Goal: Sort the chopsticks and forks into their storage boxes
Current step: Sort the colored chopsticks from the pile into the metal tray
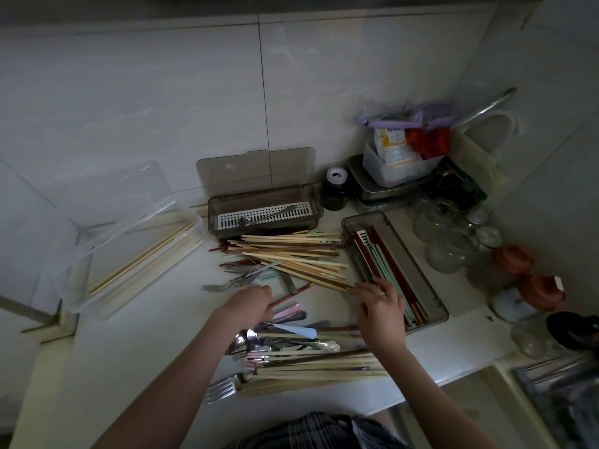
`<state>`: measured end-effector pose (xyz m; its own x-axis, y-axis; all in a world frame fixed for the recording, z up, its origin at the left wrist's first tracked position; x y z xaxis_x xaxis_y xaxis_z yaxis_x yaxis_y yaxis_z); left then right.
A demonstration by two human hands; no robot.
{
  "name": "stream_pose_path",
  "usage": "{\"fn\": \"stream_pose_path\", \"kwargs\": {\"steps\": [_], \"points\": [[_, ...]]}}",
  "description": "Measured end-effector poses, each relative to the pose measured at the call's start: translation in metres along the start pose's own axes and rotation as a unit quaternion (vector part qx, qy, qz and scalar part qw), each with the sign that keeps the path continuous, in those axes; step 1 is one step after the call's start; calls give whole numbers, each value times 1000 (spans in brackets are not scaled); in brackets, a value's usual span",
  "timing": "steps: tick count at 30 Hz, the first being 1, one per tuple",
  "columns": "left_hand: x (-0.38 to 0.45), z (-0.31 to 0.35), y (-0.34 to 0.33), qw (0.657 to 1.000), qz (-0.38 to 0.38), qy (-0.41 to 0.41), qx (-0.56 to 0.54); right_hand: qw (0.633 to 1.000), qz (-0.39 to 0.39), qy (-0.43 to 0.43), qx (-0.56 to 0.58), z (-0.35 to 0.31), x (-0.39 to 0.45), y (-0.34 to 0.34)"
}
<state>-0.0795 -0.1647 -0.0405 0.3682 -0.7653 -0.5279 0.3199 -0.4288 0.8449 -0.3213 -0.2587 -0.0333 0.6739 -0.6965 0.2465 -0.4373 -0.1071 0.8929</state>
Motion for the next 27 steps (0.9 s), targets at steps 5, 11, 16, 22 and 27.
{"fn": "stream_pose_path", "kwargs": {"steps": [5,11,16,22,27], "points": [[-2,-7,11,982,-104,-19,-154,1000,-3,1,7,0,1,0],[-3,6,35,966,-152,-38,-207,999,33,25,-17,-3,1,-5],[0,18,43,968,-120,-70,-209,992,12,127,-24,-17,6,-7],[-1,20,43,955,95,-70,-274,992,6,118,-35,-12,15,3],[-1,8,37,932,264,-13,-247,996,64,-33,-54,27,12,32]]}}
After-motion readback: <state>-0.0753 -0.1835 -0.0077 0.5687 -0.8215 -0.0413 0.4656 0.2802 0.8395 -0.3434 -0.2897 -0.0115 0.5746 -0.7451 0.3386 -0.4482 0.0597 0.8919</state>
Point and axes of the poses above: each hand's wrist, its own x-axis towards the middle knuckle, its own y-axis out of the back of the hand, z = x × y, the point moved 1 cm from there along x, towards the middle knuckle, and after that the axes turned 14 degrees about y, right-handed, at the moved point
